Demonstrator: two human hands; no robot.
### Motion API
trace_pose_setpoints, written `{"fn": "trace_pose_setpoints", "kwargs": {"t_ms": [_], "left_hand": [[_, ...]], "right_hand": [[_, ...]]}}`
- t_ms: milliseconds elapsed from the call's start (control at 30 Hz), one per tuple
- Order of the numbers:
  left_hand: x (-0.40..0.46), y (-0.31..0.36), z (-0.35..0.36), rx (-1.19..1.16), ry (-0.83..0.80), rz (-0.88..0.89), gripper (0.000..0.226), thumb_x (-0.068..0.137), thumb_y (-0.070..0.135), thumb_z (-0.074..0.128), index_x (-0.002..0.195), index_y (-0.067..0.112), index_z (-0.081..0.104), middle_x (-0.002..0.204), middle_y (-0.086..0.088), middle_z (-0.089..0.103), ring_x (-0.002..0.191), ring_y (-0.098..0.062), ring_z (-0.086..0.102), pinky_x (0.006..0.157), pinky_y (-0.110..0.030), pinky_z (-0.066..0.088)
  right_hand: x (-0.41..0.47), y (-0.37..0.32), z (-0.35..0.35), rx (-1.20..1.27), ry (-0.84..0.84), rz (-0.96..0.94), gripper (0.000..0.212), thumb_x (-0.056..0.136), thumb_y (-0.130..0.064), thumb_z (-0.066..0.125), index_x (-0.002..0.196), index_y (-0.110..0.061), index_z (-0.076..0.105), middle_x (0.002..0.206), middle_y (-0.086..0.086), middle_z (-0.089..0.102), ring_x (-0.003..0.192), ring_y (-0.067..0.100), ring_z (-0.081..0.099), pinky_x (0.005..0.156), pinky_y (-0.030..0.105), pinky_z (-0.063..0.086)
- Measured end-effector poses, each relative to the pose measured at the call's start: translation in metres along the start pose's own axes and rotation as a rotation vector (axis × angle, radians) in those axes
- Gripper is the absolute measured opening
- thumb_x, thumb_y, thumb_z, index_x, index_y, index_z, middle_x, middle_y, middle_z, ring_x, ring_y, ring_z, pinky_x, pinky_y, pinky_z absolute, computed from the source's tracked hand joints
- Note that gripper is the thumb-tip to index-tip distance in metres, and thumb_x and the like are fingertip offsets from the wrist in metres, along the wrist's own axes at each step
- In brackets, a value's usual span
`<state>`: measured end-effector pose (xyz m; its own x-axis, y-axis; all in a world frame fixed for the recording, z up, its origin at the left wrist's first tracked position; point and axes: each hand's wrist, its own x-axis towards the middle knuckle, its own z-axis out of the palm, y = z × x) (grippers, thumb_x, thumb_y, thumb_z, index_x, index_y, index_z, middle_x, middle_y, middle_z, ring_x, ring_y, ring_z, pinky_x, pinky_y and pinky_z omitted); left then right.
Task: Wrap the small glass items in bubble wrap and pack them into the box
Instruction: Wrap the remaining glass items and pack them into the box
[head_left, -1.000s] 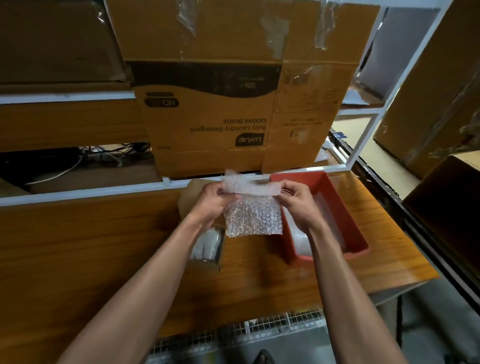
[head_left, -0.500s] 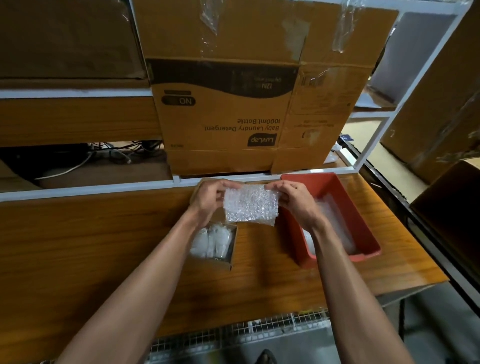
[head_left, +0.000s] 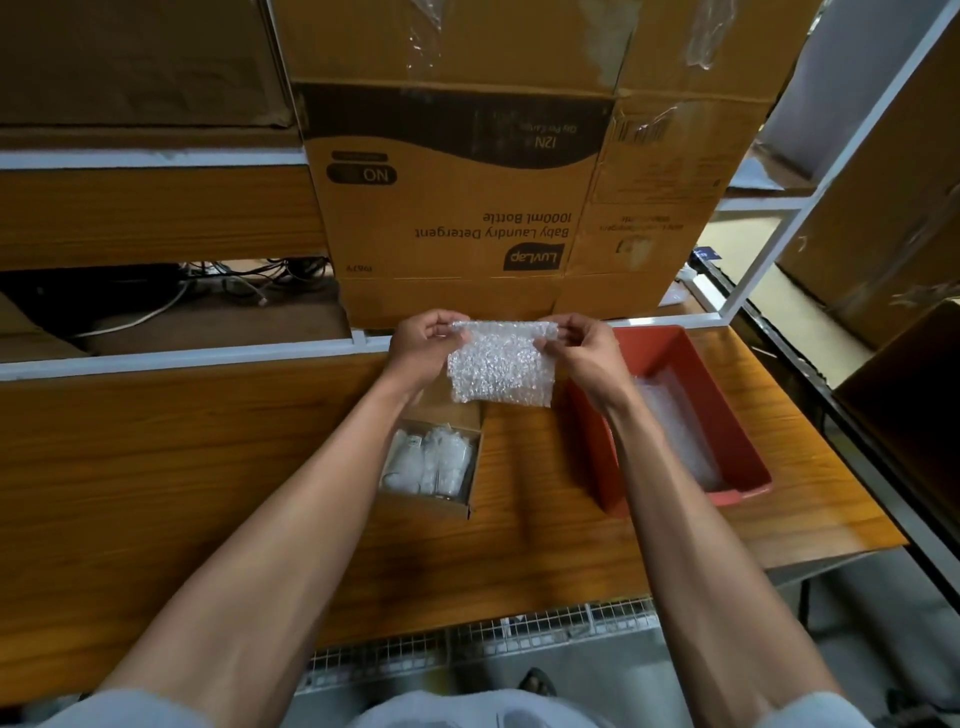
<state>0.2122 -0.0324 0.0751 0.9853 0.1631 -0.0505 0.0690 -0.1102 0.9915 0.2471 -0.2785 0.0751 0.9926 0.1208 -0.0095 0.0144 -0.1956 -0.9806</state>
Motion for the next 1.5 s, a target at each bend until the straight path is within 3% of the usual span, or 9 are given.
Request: {"fn": "trace_pose_setpoints", "kwargs": {"t_ms": [267, 433, 633, 800, 867, 1000, 1100, 1333, 1500], "left_hand": [[0.004, -0.004, -0.006, 0.025, 0.031, 0.017, 0.019, 0.094, 0.018, 0.080, 0.112, 0.018, 0.076, 0.109, 0.000, 0.075, 0.107, -0.019, 0.071, 0.090, -0.033, 0.061], [-0.002, -0.003, 0.005, -0.070, -0.073, 0.048, 0.018, 0.094, 0.015, 0.079, 0.111, 0.015, 0.074, 0.110, -0.005, 0.076, 0.106, -0.019, 0.073, 0.088, -0.030, 0.062], [-0.010, 0.001, 0.038, -0.066, -0.071, 0.130, 0.018, 0.093, 0.013, 0.081, 0.109, 0.010, 0.074, 0.111, -0.006, 0.076, 0.101, -0.016, 0.073, 0.085, -0.027, 0.059], [-0.006, -0.002, 0.034, -0.007, -0.082, 0.118, 0.049, 0.090, 0.018, 0.084, 0.133, 0.026, 0.063, 0.132, 0.006, 0.068, 0.105, -0.009, 0.075, 0.087, -0.029, 0.063], [-0.004, -0.004, 0.032, 0.015, -0.079, 0.097, 0.045, 0.090, 0.017, 0.083, 0.132, 0.021, 0.067, 0.122, 0.003, 0.074, 0.104, -0.009, 0.074, 0.087, -0.027, 0.061], [-0.003, -0.005, 0.037, 0.047, -0.029, 0.097, 0.028, 0.088, 0.016, 0.086, 0.115, 0.016, 0.076, 0.103, 0.001, 0.079, 0.093, -0.009, 0.074, 0.082, -0.026, 0.060], [-0.004, -0.004, 0.039, 0.064, -0.044, 0.107, 0.028, 0.087, 0.016, 0.087, 0.113, 0.015, 0.075, 0.099, 0.002, 0.079, 0.089, -0.006, 0.073, 0.081, -0.023, 0.059], [-0.005, -0.004, 0.030, 0.021, -0.168, 0.111, 0.053, 0.091, 0.016, 0.083, 0.139, 0.026, 0.064, 0.121, 0.009, 0.074, 0.106, -0.008, 0.074, 0.096, -0.026, 0.059], [0.002, -0.011, 0.020, 0.081, -0.149, 0.069, 0.026, 0.090, 0.014, 0.084, 0.111, 0.023, 0.071, 0.106, 0.006, 0.074, 0.101, -0.010, 0.070, 0.091, -0.026, 0.058]], "right_hand": [[0.010, 0.008, 0.004, -0.064, 0.058, -0.008, 0.009, 0.093, -0.022, 0.081, 0.100, -0.019, 0.077, 0.085, -0.003, 0.073, 0.075, 0.008, 0.066, 0.070, 0.029, 0.053], [0.010, 0.006, 0.013, -0.132, 0.179, -0.072, 0.008, 0.092, -0.031, 0.080, 0.099, -0.028, 0.078, 0.097, -0.010, 0.077, 0.092, 0.010, 0.074, 0.081, 0.037, 0.063], [-0.001, 0.002, 0.040, 0.114, -0.056, -0.104, 0.013, 0.099, -0.005, 0.069, 0.105, -0.016, 0.072, 0.092, 0.001, 0.075, 0.083, 0.011, 0.067, 0.078, 0.033, 0.055], [-0.005, 0.002, 0.029, 0.165, -0.191, -0.070, 0.011, 0.104, -0.010, 0.065, 0.113, -0.011, 0.071, 0.097, 0.005, 0.075, 0.088, 0.015, 0.067, 0.080, 0.027, 0.053], [-0.006, -0.001, 0.029, 0.154, -0.197, -0.057, 0.012, 0.105, -0.010, 0.063, 0.114, -0.008, 0.071, 0.093, -0.001, 0.076, 0.084, 0.009, 0.068, 0.075, 0.023, 0.052], [-0.002, 0.000, 0.031, -0.034, 0.036, -0.101, 0.014, 0.093, -0.013, 0.076, 0.103, -0.023, 0.077, 0.088, -0.006, 0.076, 0.083, 0.010, 0.069, 0.077, 0.036, 0.057], [-0.003, -0.003, 0.038, -0.066, 0.133, -0.114, 0.018, 0.085, -0.009, 0.078, 0.099, -0.020, 0.076, 0.087, -0.003, 0.079, 0.082, 0.011, 0.075, 0.076, 0.033, 0.062], [-0.003, -0.003, 0.040, -0.055, -0.096, -0.104, 0.026, 0.096, 0.001, 0.061, 0.112, -0.014, 0.076, 0.104, 0.003, 0.080, 0.100, 0.020, 0.077, 0.089, 0.040, 0.063], [-0.009, 0.006, 0.051, 0.023, -0.110, 0.005, 0.024, 0.104, -0.018, 0.059, 0.128, -0.017, 0.062, 0.121, 0.005, 0.071, 0.114, 0.025, 0.070, 0.097, 0.046, 0.060]]}}
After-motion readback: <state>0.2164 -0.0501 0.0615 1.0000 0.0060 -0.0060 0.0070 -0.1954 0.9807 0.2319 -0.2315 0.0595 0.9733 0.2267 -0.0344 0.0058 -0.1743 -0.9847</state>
